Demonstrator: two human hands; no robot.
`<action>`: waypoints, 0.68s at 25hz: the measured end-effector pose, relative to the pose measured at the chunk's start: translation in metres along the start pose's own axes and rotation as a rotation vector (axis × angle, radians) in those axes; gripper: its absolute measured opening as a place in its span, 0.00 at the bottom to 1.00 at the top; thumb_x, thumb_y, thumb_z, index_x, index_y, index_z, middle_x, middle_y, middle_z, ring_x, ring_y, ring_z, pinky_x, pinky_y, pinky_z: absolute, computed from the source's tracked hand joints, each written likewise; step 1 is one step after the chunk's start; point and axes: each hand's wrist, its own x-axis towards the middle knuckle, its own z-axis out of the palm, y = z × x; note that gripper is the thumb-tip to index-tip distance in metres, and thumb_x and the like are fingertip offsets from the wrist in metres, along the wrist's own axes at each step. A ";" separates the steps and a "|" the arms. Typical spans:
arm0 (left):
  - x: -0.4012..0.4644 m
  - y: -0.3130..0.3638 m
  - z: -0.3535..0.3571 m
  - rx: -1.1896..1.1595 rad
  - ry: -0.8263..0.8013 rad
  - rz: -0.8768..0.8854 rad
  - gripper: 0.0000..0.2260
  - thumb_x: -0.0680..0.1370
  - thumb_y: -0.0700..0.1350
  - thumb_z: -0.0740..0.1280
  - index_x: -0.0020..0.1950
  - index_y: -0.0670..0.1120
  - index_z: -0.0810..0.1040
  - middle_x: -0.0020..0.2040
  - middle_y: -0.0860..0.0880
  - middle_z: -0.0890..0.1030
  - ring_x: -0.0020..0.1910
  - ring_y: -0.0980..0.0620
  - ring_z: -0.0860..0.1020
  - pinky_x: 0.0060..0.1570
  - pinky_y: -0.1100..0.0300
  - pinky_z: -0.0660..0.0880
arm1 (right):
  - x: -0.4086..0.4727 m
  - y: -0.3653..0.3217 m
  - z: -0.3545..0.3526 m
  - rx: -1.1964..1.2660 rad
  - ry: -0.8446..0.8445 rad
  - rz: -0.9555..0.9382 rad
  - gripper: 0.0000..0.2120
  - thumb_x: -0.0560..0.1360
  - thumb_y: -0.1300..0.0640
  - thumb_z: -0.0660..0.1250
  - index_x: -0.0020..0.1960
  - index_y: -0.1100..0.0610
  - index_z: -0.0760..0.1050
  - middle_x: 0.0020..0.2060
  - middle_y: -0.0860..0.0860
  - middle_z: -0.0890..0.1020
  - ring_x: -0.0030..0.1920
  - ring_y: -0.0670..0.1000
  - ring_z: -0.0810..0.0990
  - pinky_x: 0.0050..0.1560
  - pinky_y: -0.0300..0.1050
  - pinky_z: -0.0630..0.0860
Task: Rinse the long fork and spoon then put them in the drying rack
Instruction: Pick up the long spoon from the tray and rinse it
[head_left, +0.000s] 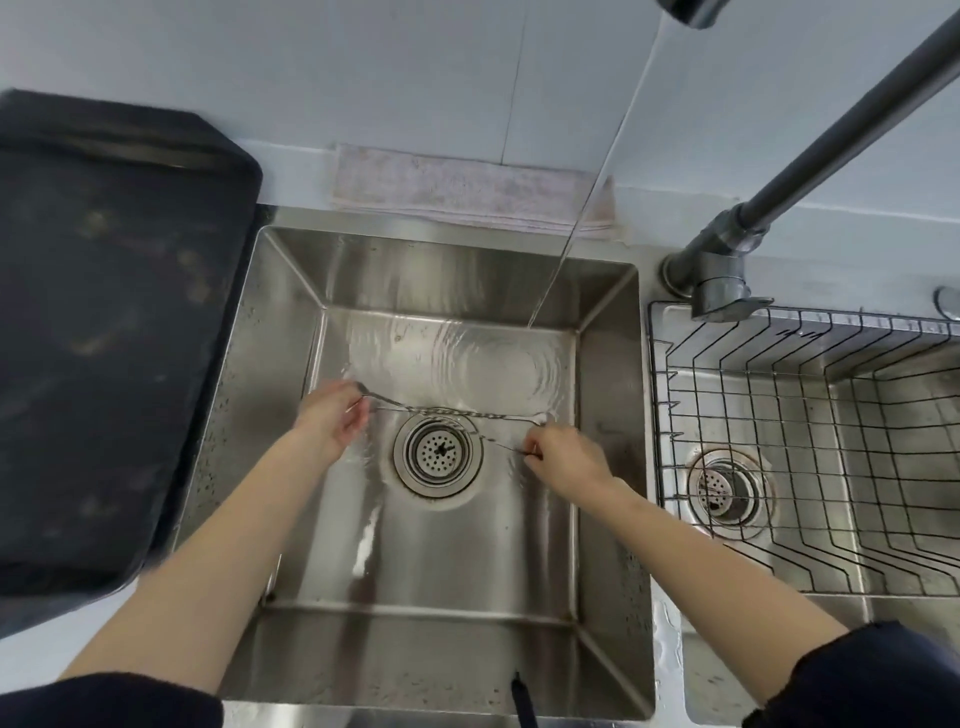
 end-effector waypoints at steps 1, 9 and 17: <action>0.002 -0.005 -0.001 0.016 0.010 -0.020 0.13 0.78 0.33 0.58 0.36 0.46 0.69 0.29 0.48 0.77 0.24 0.58 0.76 0.19 0.71 0.73 | 0.001 -0.001 0.004 -0.008 -0.007 0.003 0.12 0.78 0.59 0.59 0.58 0.58 0.75 0.62 0.57 0.76 0.60 0.58 0.76 0.55 0.49 0.74; 0.015 -0.027 -0.009 0.051 0.081 -0.079 0.14 0.79 0.38 0.58 0.64 0.39 0.70 0.37 0.49 0.73 0.34 0.55 0.73 0.24 0.68 0.74 | 0.008 -0.004 0.030 -0.062 -0.088 -0.004 0.12 0.78 0.60 0.57 0.58 0.58 0.75 0.61 0.57 0.74 0.60 0.58 0.74 0.54 0.50 0.74; -0.003 -0.016 0.000 0.218 0.079 -0.038 0.08 0.77 0.38 0.58 0.39 0.46 0.72 0.35 0.48 0.72 0.32 0.53 0.70 0.34 0.62 0.70 | -0.002 -0.004 0.021 0.002 -0.081 0.023 0.15 0.76 0.63 0.57 0.57 0.56 0.78 0.60 0.57 0.78 0.59 0.59 0.77 0.55 0.49 0.75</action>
